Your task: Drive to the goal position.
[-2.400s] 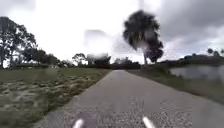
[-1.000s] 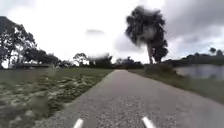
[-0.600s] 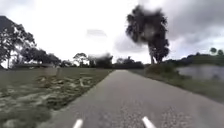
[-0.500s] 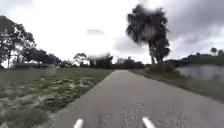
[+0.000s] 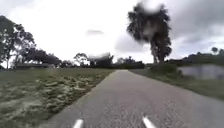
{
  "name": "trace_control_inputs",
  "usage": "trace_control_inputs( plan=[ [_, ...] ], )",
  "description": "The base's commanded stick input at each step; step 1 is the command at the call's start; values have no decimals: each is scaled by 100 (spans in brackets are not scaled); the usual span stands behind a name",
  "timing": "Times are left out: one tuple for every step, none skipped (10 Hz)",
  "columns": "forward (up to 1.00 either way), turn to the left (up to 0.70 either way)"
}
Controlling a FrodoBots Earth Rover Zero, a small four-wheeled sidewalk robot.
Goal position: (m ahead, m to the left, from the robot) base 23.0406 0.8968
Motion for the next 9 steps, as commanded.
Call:
trace_control_inputs(
  plan=[
    [70, -11],
    [70, 0],
    [70, 0],
    [70, 0],
    [70, 0],
    [70, 0],
    [70, 0],
    [70, 0],
    [70, 0]
  ],
)
